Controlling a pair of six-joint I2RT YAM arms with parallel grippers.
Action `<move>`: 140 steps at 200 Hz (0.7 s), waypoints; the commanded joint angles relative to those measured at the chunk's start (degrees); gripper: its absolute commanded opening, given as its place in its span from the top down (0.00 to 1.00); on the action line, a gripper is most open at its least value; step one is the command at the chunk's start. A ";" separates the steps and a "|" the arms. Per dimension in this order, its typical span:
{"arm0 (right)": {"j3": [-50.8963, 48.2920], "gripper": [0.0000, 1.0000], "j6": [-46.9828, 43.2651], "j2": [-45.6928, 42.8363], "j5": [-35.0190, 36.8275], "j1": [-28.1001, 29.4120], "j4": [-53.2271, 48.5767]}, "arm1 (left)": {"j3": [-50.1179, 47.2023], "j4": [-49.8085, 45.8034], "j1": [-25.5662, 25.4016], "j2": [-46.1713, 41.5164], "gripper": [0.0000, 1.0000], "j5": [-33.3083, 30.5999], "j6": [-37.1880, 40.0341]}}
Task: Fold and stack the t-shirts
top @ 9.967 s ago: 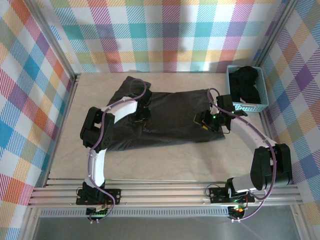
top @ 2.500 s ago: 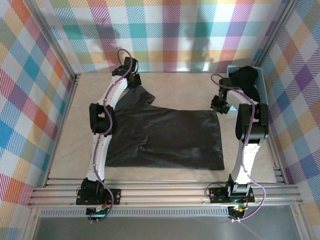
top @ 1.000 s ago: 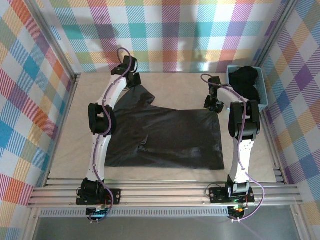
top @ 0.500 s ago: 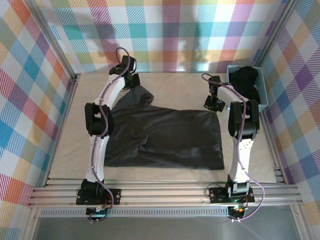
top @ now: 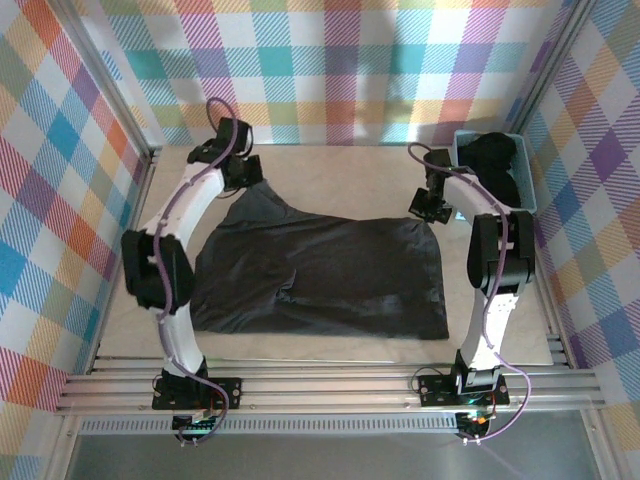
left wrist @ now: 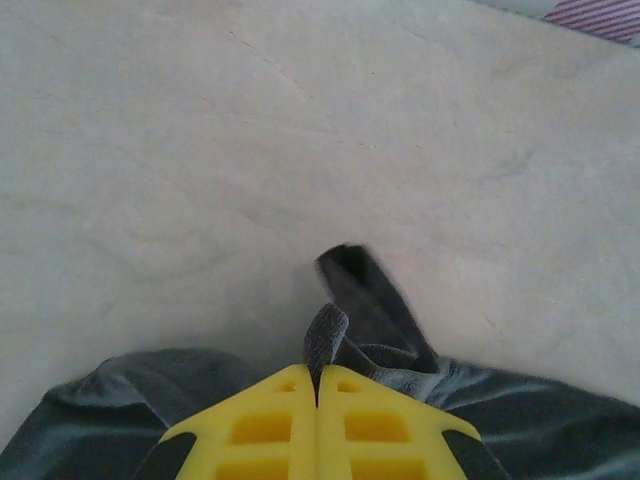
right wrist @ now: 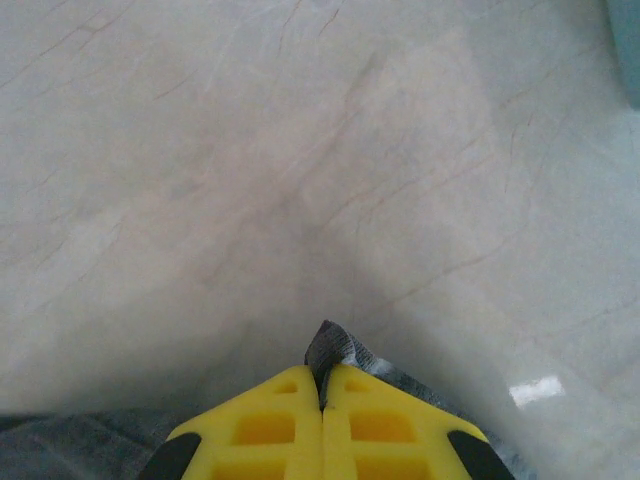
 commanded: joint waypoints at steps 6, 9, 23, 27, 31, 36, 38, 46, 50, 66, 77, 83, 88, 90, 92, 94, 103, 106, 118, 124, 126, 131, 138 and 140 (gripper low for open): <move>-5.41 1.00 -0.81 -5.51 -3.42 -0.15 1.13 | -9.17 1.50 0.40 -11.74 1.00 -1.16 -2.11; -6.21 1.00 -0.68 -6.06 -3.63 -0.17 1.25 | -10.24 1.39 0.42 -13.01 1.00 -1.14 -2.38; -9.61 1.00 -0.31 -9.07 -4.42 -0.18 1.74 | -15.28 1.09 0.43 -18.90 1.00 -1.46 -3.58; -10.55 1.00 -0.21 -9.91 -4.52 -0.16 1.79 | -16.70 1.00 0.40 -20.73 1.00 -1.62 -3.91; -11.55 1.00 -0.11 -10.82 -4.57 -0.20 1.86 | -18.23 0.96 0.43 -22.28 1.00 -1.92 -4.25; -12.70 1.00 0.07 -11.90 -4.77 -0.18 2.08 | -19.97 0.68 0.43 -24.56 1.00 -2.24 -4.55; -13.16 1.00 0.14 -12.28 -4.80 -0.16 2.17 | -20.61 0.56 0.43 -25.47 1.00 -2.40 -4.70; -15.01 1.00 0.31 -14.09 -5.15 -0.16 2.39 | -23.26 -0.05 0.47 -28.72 1.00 -3.10 -5.38; -15.91 1.00 0.47 -14.87 -5.24 -0.16 2.32 | -24.42 -0.36 0.43 -30.30 1.00 -3.28 -5.66; -19.07 1.00 0.84 -17.83 -5.44 -0.23 2.07 | -29.59 -1.47 0.43 -36.73 1.00 -3.61 -7.33; -21.11 1.00 1.10 -19.77 -5.12 -0.28 1.94 | -33.01 -2.63 0.43 -41.36 1.00 -4.62 -8.47; -22.03 1.00 1.21 -20.76 -4.89 -0.24 1.81 | -34.58 -3.29 0.38 -43.71 1.00 -5.25 -9.06; -22.84 1.00 1.26 -21.52 -4.78 -0.33 1.80 | -35.84 -3.83 0.43 -45.65 1.00 -5.95 -9.47; -23.14 1.00 1.29 -21.78 -4.71 -0.33 1.75 | -36.31 -4.04 0.43 -46.39 1.00 -6.23 -9.64; -23.41 1.00 1.30 -22.11 -4.67 -0.33 1.72 | -36.76 -4.29 0.43 -47.10 1.00 -6.41 -9.79; -23.70 1.00 1.28 -22.41 -4.69 -0.33 1.71 | -37.20 -4.46 0.43 -47.83 1.00 -6.56 -9.92; -24.94 1.00 1.23 -23.52 -4.65 -0.33 1.68 | -39.10 -5.25 0.39 -50.45 1.00 -6.74 -10.46; -25.38 1.00 1.22 -23.87 -4.59 -0.37 1.72 | -39.66 -5.46 0.42 -51.19 1.00 -6.60 -10.64; -26.89 1.00 1.05 -25.03 -4.48 -0.36 1.53 | -41.66 -6.75 0.34 -53.25 1.00 -6.08 -11.40; -27.61 1.00 0.91 -25.45 -4.35 -0.33 1.34 | -42.64 -7.30 0.34 -54.09 1.00 -5.46 -12.03; -27.85 1.00 0.88 -25.57 -4.30 -0.35 1.24 | -43.00 -7.48 0.34 -54.43 1.00 -5.31 -12.23; -28.39 1.00 0.69 -25.87 -4.34 -0.33 1.21 | -43.83 -7.77 0.25 -55.23 1.00 -4.85 -12.61; -29.15 1.00 0.60 -26.40 -4.42 -0.35 1.27 | -45.13 -8.12 0.09 -56.44 1.00 -4.41 -13.18; -29.46 1.00 0.56 -26.53 -4.43 -0.36 1.25 | -45.49 -8.21 0.03 -56.78 1.00 -4.28 -13.34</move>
